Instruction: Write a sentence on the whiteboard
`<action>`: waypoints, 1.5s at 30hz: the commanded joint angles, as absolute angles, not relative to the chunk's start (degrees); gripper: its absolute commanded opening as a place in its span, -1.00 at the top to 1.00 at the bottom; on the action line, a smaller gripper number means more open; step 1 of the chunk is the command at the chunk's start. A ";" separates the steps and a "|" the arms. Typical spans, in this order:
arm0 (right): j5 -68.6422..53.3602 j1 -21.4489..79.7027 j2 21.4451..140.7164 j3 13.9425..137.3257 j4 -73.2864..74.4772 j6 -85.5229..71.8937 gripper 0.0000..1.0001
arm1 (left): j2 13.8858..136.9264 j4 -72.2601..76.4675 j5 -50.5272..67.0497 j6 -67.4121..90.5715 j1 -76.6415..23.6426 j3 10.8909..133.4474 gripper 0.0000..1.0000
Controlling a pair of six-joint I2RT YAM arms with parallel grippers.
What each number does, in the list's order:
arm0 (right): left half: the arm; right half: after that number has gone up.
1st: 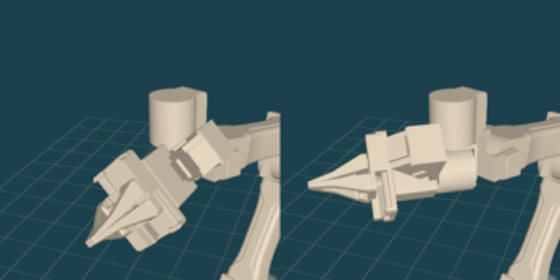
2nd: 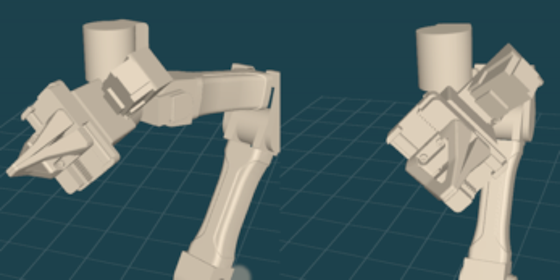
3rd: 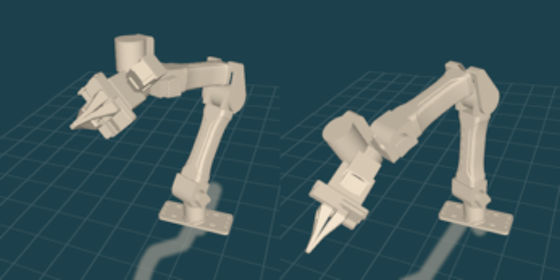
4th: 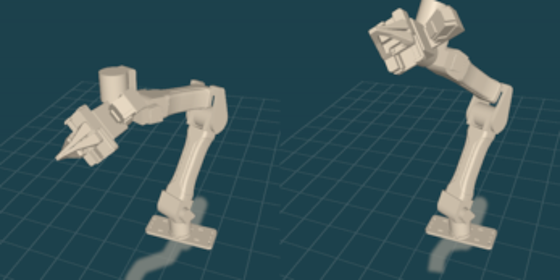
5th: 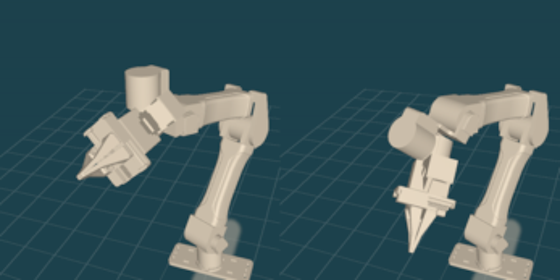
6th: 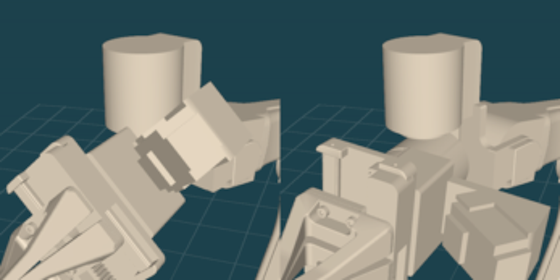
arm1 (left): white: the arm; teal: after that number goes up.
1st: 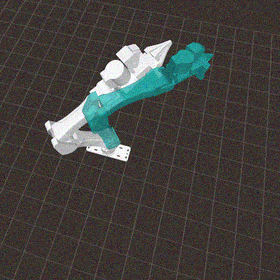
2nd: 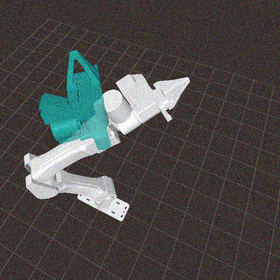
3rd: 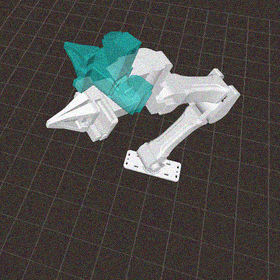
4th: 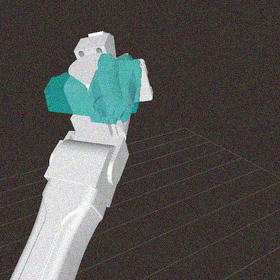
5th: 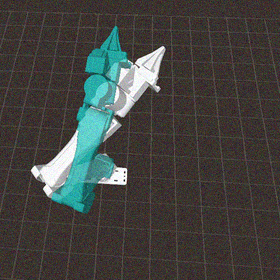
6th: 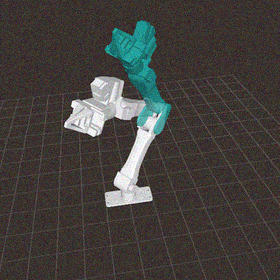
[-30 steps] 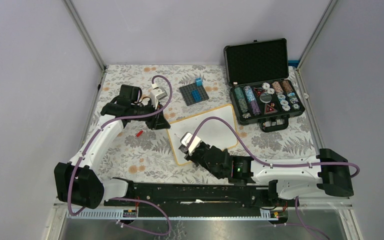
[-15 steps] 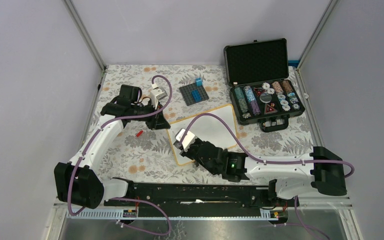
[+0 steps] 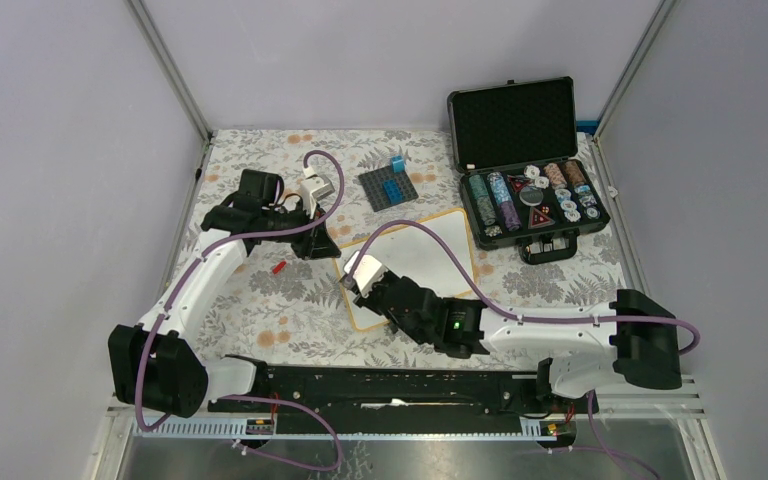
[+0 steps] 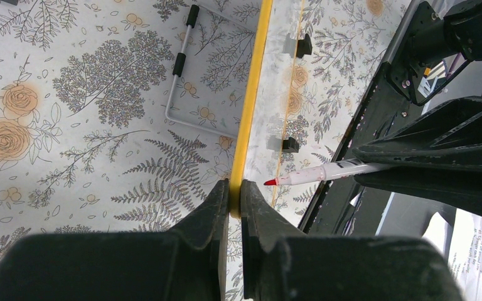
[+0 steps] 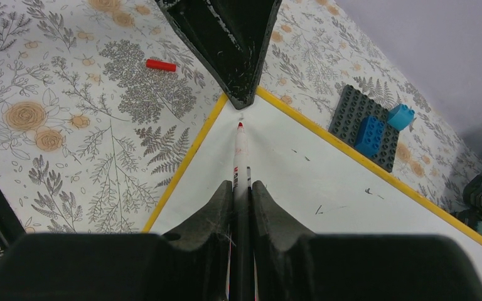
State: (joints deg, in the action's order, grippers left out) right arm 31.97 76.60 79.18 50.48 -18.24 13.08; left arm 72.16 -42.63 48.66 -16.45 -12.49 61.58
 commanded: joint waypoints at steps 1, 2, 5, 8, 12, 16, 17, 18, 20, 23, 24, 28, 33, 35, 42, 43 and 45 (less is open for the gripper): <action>33.45 75.86 79.47 53.26 -18.63 12.22 1.00 | 71.63 -41.81 48.90 -16.97 -12.66 62.68 1.00; 33.64 75.81 79.64 53.26 -18.52 12.22 1.00 | 71.63 -41.78 48.85 -16.94 -12.66 62.70 1.00; 33.88 75.76 80.15 53.26 -17.97 12.00 1.00 | 71.70 -41.76 48.83 -17.05 -12.66 62.65 1.00; 34.26 75.64 80.58 53.25 -17.51 11.91 1.00 | 71.83 -41.79 48.70 -17.05 -12.61 62.82 1.00; 34.54 75.61 80.98 53.48 -16.68 11.66 1.00 | 71.89 -41.75 48.63 -17.03 -12.61 62.78 1.00; 34.58 75.55 80.67 52.67 -16.15 10.85 1.00 | 71.92 -41.75 48.63 -17.05 -12.66 62.90 1.00; 34.42 75.53 80.54 52.52 -16.03 10.56 1.00 | 71.90 -41.75 48.61 -17.05 -12.66 62.90 1.00; 34.33 75.53 80.40 52.21 -15.81 10.29 1.00 | 71.85 -41.75 48.56 -17.09 -12.66 62.89 1.00; 34.18 75.54 80.01 51.91 -15.34 9.67 1.00 | 71.89 -41.75 48.45 -17.09 -12.65 62.98 1.00; 33.95 75.54 78.96 50.99 -14.88 8.75 1.00 | 71.92 -41.75 48.55 -17.13 -12.65 62.97 1.00; 33.87 75.60 78.62 50.79 -14.52 8.40 1.00 | 71.96 -41.75 48.53 -17.14 -12.66 62.96 1.00; 32.76 75.59 77.45 50.23 -13.72 7.54 1.00 | 72.15 -41.75 48.58 -17.14 -12.66 63.13 1.00; 31.79 75.59 77.44 49.92 -12.91 7.10 1.00 | 72.34 -41.75 48.69 -17.13 -12.66 63.36 1.00; 31.35 75.59 77.49 49.93 -12.62 6.75 1.00 | 72.25 -41.79 48.60 -17.14 -12.66 63.28 1.00; 29.82 75.59 77.45 49.52 -11.55 5.78 1.00 | 71.81 -41.75 48.48 -17.23 -12.66 62.90 1.00; 29.64 75.67 77.43 49.55 -11.38 5.76 1.00 | 71.81 -41.73 48.53 -17.23 -12.66 62.90 1.00; 29.48 75.75 77.42 49.69 -11.06 5.77 1.00 | 71.88 -41.75 48.56 -17.23 -12.66 63.01 1.00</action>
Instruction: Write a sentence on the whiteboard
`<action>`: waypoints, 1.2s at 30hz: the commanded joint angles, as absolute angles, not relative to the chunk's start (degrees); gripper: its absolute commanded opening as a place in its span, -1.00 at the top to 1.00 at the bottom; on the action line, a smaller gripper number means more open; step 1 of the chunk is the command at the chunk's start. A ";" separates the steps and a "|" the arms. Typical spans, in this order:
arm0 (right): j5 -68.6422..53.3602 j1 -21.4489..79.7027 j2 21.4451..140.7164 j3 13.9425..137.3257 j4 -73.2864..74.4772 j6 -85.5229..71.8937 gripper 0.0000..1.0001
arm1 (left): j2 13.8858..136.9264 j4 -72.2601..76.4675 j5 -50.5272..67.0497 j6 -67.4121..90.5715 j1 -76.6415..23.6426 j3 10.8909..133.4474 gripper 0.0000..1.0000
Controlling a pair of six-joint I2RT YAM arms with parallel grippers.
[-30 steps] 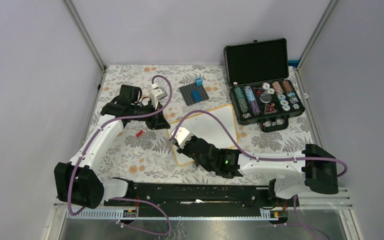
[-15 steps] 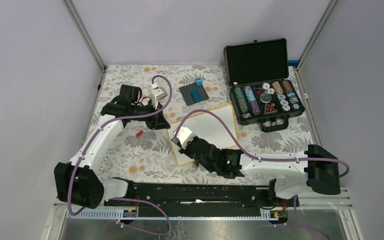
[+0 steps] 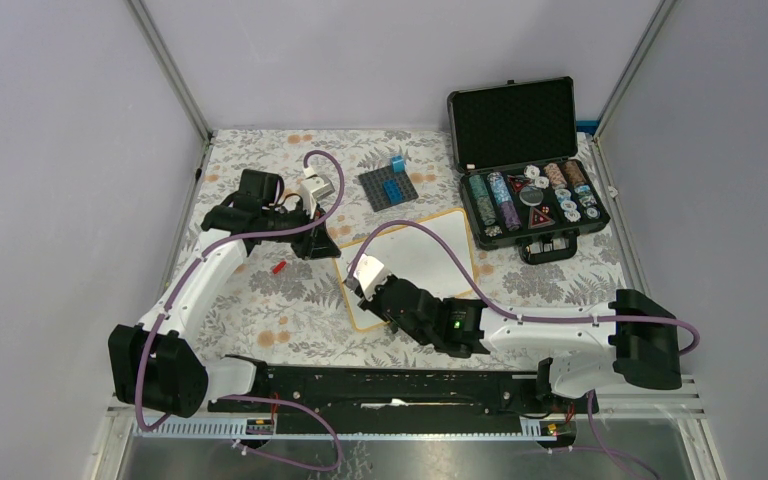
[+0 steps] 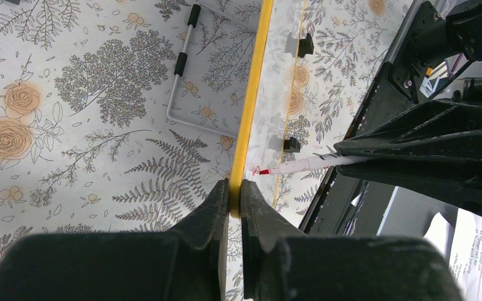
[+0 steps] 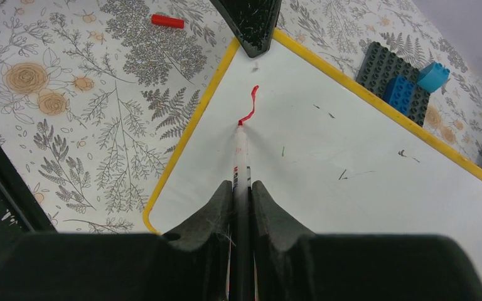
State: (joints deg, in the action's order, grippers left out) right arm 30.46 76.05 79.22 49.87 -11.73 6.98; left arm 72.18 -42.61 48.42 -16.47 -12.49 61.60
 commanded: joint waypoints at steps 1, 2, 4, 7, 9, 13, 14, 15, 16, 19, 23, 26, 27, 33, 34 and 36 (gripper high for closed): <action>29.45 75.78 77.31 49.83 -10.91 5.87 1.00 | 71.89 -41.75 48.61 -17.20 -12.65 63.04 1.00; 29.44 75.81 77.15 49.91 -10.84 5.90 1.00 | 71.97 -41.80 48.66 -17.22 -12.65 63.03 1.00; 29.58 75.93 76.67 49.97 -11.08 6.00 1.00 | 72.11 -41.75 48.70 -17.16 -12.66 63.19 1.00; 30.67 75.94 74.89 49.86 -12.37 5.99 1.00 | 72.08 -41.76 48.79 -17.17 -12.66 63.04 1.00; 31.38 75.94 73.31 49.50 -13.64 6.34 1.00 | 72.15 -41.78 48.84 -17.18 -12.66 63.02 1.00; 32.54 75.86 71.64 49.47 -15.02 7.63 1.00 | 72.15 -41.74 48.88 -17.23 -12.64 63.15 1.00; 32.82 75.91 71.82 49.80 -15.03 7.93 1.00 | 72.28 -41.75 49.01 -17.15 -12.65 63.21 1.00; 32.88 75.79 72.14 49.97 -15.03 8.13 1.00 | 72.47 -41.74 49.03 -17.03 -12.66 63.34 1.00; 32.83 75.77 72.63 50.31 -15.03 8.25 1.00 | 72.55 -41.75 49.13 -16.98 -12.66 63.37 1.00; 32.44 75.78 74.71 51.36 -15.03 8.33 1.00 | 72.60 -41.75 49.17 -16.90 -12.66 63.51 1.00; 33.05 75.78 77.26 52.28 -15.38 8.75 1.00 | 72.21 -41.94 49.01 -16.97 -12.61 63.43 1.00; 34.01 75.70 78.20 52.50 -15.71 8.79 1.00 | 71.91 -42.01 48.98 -17.22 -12.66 63.11 1.00; 34.39 75.72 78.40 52.62 -15.73 8.77 1.00 | 71.87 -42.03 48.96 -17.22 -12.66 63.04 1.00; 34.04 75.60 78.11 52.66 -16.10 8.53 1.00 | 71.81 -42.01 49.06 -17.34 -12.66 62.97 1.00; 33.83 75.60 77.98 52.51 -16.35 8.53 1.00 | 71.87 -42.01 49.20 -17.32 -12.66 62.98 1.00; 33.48 75.61 77.61 52.35 -16.56 8.44 1.00 | 71.90 -42.01 49.14 -17.27 -12.66 62.96 1.00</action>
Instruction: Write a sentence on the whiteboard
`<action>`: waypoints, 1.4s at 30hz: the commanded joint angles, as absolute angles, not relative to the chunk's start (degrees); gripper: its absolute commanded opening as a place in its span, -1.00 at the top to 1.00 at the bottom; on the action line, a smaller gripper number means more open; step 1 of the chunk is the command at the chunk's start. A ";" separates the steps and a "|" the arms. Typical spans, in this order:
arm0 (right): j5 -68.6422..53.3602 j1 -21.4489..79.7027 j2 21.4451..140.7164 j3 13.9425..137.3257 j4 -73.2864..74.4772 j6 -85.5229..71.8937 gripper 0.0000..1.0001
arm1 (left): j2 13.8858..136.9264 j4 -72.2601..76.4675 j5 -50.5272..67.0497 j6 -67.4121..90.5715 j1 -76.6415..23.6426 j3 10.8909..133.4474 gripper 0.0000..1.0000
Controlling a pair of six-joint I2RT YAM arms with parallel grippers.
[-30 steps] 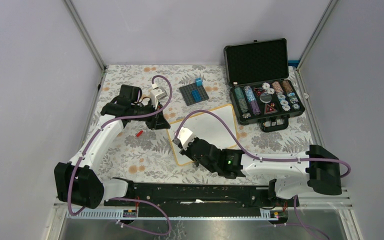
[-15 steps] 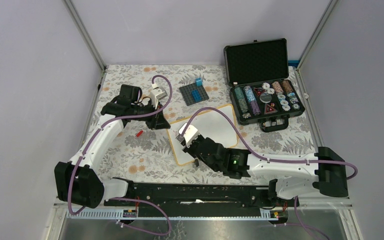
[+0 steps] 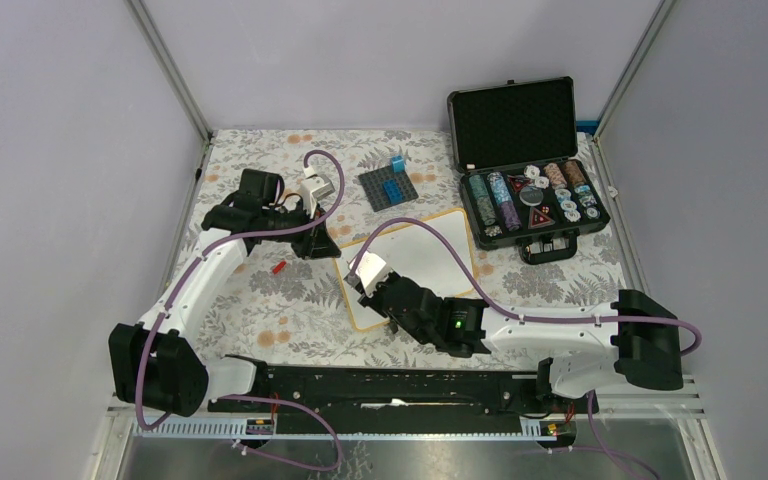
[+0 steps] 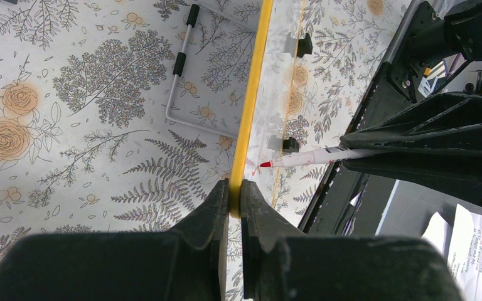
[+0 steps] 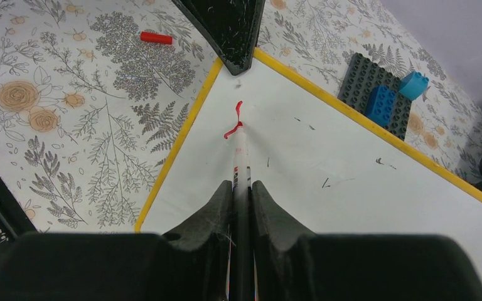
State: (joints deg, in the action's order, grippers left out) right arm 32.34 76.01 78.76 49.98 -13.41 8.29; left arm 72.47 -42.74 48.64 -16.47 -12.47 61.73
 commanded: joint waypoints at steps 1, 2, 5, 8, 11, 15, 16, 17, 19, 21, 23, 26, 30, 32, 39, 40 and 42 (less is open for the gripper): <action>33.34 75.52 77.60 52.30 -16.60 8.44 1.00 | 71.90 -42.03 49.18 -17.32 -12.66 62.98 1.00; 33.31 75.56 77.61 52.36 -16.61 8.44 1.00 | 71.89 -42.01 49.17 -17.28 -12.66 63.01 1.00; 33.27 75.52 77.92 52.52 -16.80 8.59 1.00 | 71.89 -42.01 49.16 -17.40 -12.66 62.99 1.00; 33.41 75.41 78.23 52.71 -17.22 8.70 1.00 | 71.90 -41.97 49.20 -17.32 -12.66 63.01 1.00; 33.42 75.37 78.25 52.97 -17.44 8.78 1.00 | 71.94 -42.01 49.13 -17.41 -12.66 63.01 1.00; 33.35 75.30 78.24 53.00 -17.74 8.92 1.00 | 71.90 -42.05 49.23 -17.44 -12.66 62.90 1.00; 33.39 75.32 78.30 53.04 -17.67 8.89 1.00 | 71.89 -42.02 49.18 -17.47 -12.70 62.86 1.00; 33.47 75.18 78.50 53.05 -17.67 8.88 1.00 | 71.89 -42.01 49.16 -17.52 -12.65 62.86 1.00; 33.28 75.07 78.86 53.20 -17.64 8.88 1.00 | 71.89 -42.01 49.27 -17.49 -12.66 62.92 1.00; 33.21 74.97 79.24 53.33 -17.64 8.71 1.00 | 71.83 -42.01 49.24 -17.49 -12.65 62.92 1.00; 33.44 74.94 79.60 53.58 -17.62 8.75 1.00 | 71.64 -42.01 49.18 -17.48 -12.63 62.78 1.00; 33.49 74.81 79.78 53.78 -17.64 8.79 1.00 | 71.54 -42.01 48.96 -17.48 -12.65 62.73 1.00; 33.88 74.71 79.82 53.79 -17.46 8.75 1.00 | 71.54 -42.01 49.09 -17.51 -12.66 62.75 1.00; 34.61 74.62 79.95 53.87 -17.07 8.64 1.00 | 71.63 -42.01 49.12 -17.38 -12.66 62.75 1.00; 36.49 74.30 78.77 53.20 -15.50 7.62 1.00 | 71.64 -42.01 49.01 -17.38 -12.65 62.75 1.00; 36.63 74.24 78.39 52.91 -15.32 7.38 1.00 | 71.63 -42.00 48.97 -17.33 -12.66 62.71 1.00; 36.73 74.11 77.94 52.38 -14.69 7.06 1.00 | 71.64 -42.06 49.00 -17.29 -12.66 62.80 1.00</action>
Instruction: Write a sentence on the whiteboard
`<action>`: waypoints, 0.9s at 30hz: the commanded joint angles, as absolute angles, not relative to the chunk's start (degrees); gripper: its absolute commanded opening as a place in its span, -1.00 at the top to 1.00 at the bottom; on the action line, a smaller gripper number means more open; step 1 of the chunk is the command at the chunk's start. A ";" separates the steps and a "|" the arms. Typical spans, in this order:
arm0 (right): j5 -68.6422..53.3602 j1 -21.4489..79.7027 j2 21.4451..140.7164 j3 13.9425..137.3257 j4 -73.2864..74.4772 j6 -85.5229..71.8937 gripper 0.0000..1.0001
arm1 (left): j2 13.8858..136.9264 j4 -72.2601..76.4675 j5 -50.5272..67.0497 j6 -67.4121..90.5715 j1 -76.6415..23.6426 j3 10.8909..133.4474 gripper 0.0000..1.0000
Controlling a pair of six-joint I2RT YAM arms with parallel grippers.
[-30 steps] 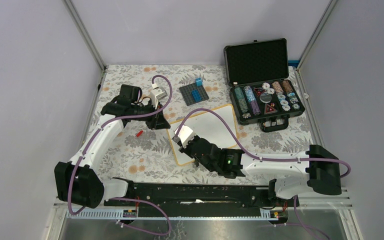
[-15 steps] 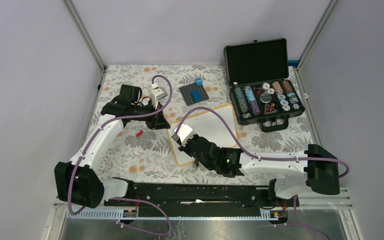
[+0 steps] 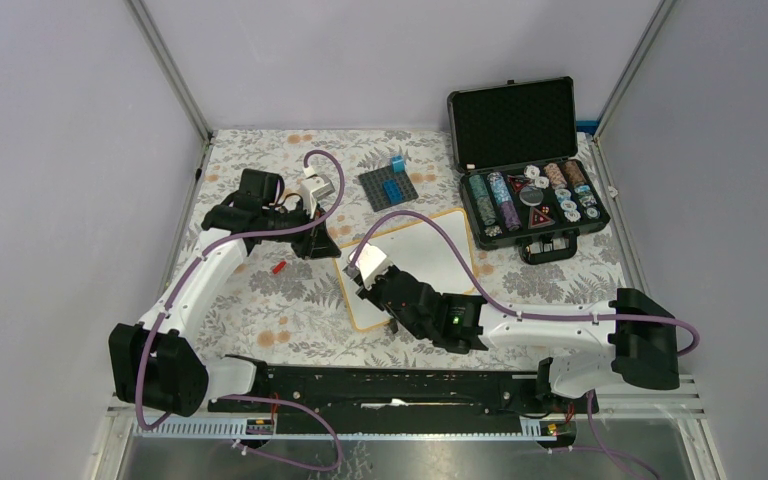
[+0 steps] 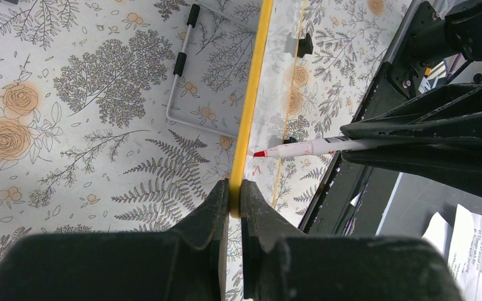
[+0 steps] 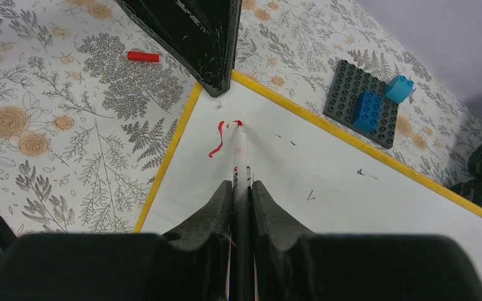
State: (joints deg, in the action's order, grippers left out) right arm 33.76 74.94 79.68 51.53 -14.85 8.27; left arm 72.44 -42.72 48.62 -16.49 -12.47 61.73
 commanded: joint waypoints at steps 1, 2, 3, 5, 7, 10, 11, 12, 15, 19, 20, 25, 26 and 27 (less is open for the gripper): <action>36.63 74.14 77.62 52.09 -14.42 6.82 1.00 | 71.68 -42.02 49.04 -17.31 -12.66 62.84 1.00; 36.55 74.13 77.47 51.79 -14.15 6.66 1.00 | 71.70 -42.01 48.98 -17.29 -12.66 62.78 1.00; 36.60 74.10 77.28 51.51 -13.89 6.41 1.00 | 71.72 -42.01 49.01 -17.31 -12.66 62.83 1.00; 36.64 74.14 76.89 51.00 -13.57 6.05 1.00 | 71.80 -42.01 49.02 -17.23 -12.63 62.86 1.00; 36.65 74.11 76.39 50.57 -13.31 5.59 1.00 | 71.81 -42.01 49.00 -17.23 -12.66 62.97 1.00; 36.24 74.10 75.90 50.22 -12.72 4.98 1.00 | 71.89 -42.02 49.00 -17.23 -12.66 62.97 1.00; 36.14 74.10 75.76 50.06 -12.54 4.75 1.00 | 71.97 -42.01 49.03 -17.23 -12.66 63.01 1.00; 35.96 74.12 75.61 49.98 -12.35 4.49 1.00 | 72.02 -42.03 48.99 -17.23 -12.60 63.01 1.00; 34.83 74.12 75.63 49.58 -11.88 3.74 1.00 | 71.98 -42.01 49.04 -17.21 -12.66 63.01 1.00; 32.74 74.15 76.25 49.32 -11.67 2.93 1.00 | 71.99 -42.01 49.03 -17.22 -12.66 63.01 1.00; 32.29 74.11 76.46 49.35 -11.73 2.78 1.00 | 71.98 -42.01 49.01 -17.21 -12.65 62.97 1.00; 30.28 74.19 77.73 50.27 -11.89 2.37 1.00 | 71.72 -42.01 48.84 -17.27 -12.66 62.89 1.00; 29.98 74.22 77.97 50.56 -11.87 2.37 1.00 | 71.70 -42.01 48.83 -17.31 -12.66 62.87 1.00; 29.75 74.25 78.22 50.87 -11.80 2.36 1.00 | 71.74 -42.02 48.86 -17.31 -12.66 62.88 1.00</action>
State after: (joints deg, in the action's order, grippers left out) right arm 31.62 74.56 77.60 49.63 -11.33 3.62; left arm 72.44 -42.74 48.64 -16.49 -12.47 61.73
